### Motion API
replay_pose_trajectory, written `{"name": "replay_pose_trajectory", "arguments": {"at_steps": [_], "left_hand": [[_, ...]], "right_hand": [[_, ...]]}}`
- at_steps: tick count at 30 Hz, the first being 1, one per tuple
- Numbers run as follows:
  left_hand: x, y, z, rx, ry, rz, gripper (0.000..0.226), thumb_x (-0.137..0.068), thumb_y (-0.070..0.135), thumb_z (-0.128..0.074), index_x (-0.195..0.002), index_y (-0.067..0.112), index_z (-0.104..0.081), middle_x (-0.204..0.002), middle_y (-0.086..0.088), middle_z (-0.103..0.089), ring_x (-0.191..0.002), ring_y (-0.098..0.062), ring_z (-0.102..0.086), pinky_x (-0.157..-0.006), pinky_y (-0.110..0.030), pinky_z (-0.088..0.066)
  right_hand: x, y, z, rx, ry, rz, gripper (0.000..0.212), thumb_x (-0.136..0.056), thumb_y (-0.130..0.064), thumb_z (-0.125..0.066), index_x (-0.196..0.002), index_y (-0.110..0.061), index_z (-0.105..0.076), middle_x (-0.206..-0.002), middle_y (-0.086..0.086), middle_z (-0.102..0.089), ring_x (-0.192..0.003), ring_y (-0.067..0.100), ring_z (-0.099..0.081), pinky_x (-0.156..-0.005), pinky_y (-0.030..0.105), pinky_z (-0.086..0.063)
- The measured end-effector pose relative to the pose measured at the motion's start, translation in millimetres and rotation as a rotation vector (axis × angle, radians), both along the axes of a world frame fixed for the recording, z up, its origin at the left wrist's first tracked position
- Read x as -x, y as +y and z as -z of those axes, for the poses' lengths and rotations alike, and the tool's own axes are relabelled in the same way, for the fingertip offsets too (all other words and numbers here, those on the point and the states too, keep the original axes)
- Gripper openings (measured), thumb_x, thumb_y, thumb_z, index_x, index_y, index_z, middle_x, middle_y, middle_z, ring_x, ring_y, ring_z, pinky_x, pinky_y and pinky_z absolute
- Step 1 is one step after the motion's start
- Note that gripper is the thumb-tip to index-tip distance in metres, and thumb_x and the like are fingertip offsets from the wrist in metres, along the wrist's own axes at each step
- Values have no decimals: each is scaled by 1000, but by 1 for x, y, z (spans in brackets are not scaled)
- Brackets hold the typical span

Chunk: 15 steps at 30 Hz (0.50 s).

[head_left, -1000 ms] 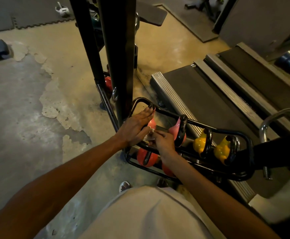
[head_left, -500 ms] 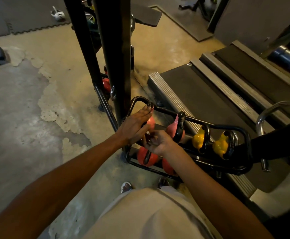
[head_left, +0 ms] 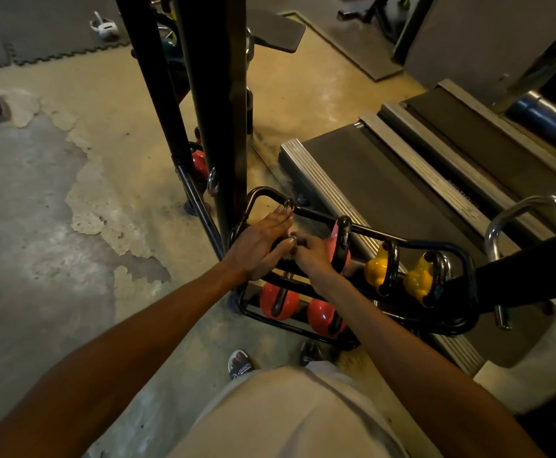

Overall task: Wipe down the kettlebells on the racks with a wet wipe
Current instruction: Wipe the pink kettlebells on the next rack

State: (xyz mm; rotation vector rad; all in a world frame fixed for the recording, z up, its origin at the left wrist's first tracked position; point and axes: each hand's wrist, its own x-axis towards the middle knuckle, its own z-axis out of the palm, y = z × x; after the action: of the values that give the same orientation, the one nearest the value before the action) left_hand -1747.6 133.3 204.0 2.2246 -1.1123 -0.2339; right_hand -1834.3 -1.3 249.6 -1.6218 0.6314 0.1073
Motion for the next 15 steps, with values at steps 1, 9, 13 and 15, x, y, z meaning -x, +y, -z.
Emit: {"name": "replay_pose_trajectory", "arguments": {"at_steps": [1,9,13,15], "left_hand": [[0,0,1,11,6,-4,76,-106,63,-23,-163,13,-33,-173,-4,-23,-161,-8,-9,-131,-35,-14],[19,-12,11,65,-99,-66,73,-109,56,-27,-165,9,-25,-173,-11,-20,-162,-16,-8,-132,-45,-10],[41,-28,10,117,-172,-74,70,-109,49,-36,-164,6,-26,-173,-13,-19,-163,-21,-7,-132,-46,-8],[52,-38,11,145,-140,-31,67,-108,44,-43,-162,6,-31,-171,-13,-24,-162,-21,-11,-131,-49,-15]], "right_hand": [[1,-4,2,-48,-2,17,16,-100,1,-58,-93,-3,-72,-80,4,-70,-73,5,-69,-65,14,-53],[16,-41,-8,-255,-23,307,16,-99,-3,-64,-111,-10,-73,-116,15,-73,-103,26,-72,-84,37,-60],[24,-79,-16,-166,-95,451,28,-98,-4,-68,-125,-7,-68,-123,16,-68,-111,32,-69,-94,47,-61],[27,-100,-17,17,-133,471,31,-97,-5,-69,-128,-5,-69,-124,13,-68,-114,30,-68,-96,45,-60]]}}
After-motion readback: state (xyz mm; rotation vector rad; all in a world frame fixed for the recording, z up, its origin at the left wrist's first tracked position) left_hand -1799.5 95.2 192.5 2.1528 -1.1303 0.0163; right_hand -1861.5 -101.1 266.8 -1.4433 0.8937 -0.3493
